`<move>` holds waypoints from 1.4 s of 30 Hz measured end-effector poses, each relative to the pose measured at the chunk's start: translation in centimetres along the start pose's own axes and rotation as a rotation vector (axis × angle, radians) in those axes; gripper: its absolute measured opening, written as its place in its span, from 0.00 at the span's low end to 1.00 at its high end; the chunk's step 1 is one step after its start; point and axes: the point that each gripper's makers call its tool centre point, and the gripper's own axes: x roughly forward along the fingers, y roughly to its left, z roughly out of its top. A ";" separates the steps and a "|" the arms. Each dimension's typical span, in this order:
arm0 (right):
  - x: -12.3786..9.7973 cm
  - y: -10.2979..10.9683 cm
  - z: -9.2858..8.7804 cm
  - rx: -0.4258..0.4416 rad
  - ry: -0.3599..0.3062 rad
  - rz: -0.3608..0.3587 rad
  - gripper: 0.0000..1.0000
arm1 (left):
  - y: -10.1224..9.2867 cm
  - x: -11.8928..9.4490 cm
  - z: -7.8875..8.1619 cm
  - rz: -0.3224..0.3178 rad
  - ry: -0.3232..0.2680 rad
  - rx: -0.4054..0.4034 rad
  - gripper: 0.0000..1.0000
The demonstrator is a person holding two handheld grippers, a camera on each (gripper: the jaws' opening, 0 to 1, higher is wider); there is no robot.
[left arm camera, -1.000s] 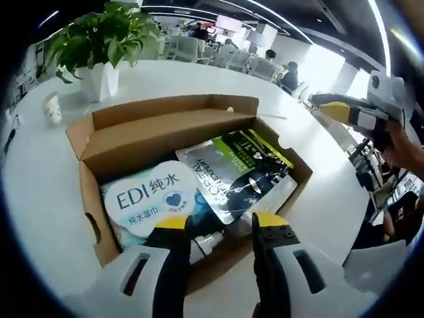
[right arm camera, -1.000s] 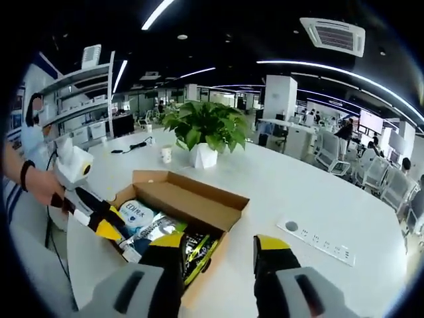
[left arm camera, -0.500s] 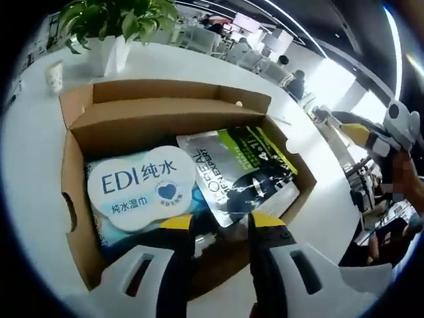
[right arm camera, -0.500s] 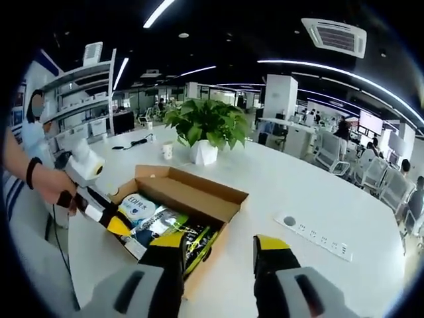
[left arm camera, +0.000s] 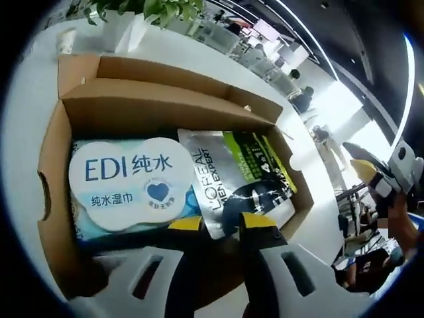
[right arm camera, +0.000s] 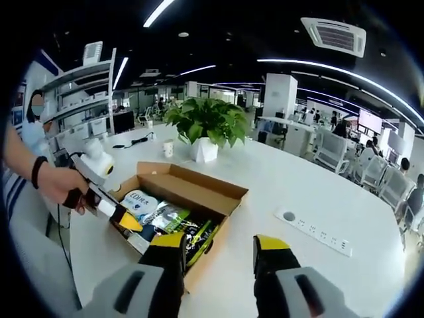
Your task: Operate the shoe box by opening the lid, removing the specified soft item, and placing it in the target area until the item is outside and the box remains undamaged.
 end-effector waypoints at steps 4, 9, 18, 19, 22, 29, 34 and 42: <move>0.0 0.2 -0.5 0.003 0.008 0.001 0.37 | 0.5 0.0 0.2 0.006 -0.007 -0.054 0.12; 0.1 0.5 -0.9 0.009 0.015 0.007 0.37 | 0.5 -0.4 0.6 0.009 -0.030 -0.077 0.03; 0.3 0.9 -0.9 0.016 0.016 0.014 0.37 | -0.1 -0.2 0.8 -0.010 -0.029 -0.094 0.01; 0.3 0.9 -1.0 0.015 0.017 0.014 0.37 | -0.2 -0.1 0.8 -0.009 -0.029 -0.091 0.01; 0.3 0.9 -1.0 0.020 0.018 0.014 0.37 | -0.4 0.0 0.8 -0.001 -0.027 -0.067 0.01; 0.3 1.3 -1.3 0.023 0.022 0.018 0.37 | -0.8 -0.4 1.1 0.014 -0.035 0.030 0.00; 0.5 1.5 -1.3 0.023 0.022 0.022 0.36 | -1.1 -0.5 1.2 0.018 -0.042 0.057 0.00; 0.6 2.1 -1.6 0.016 0.030 0.039 0.36 | -1.2 -1.1 1.6 0.009 -0.069 0.073 0.00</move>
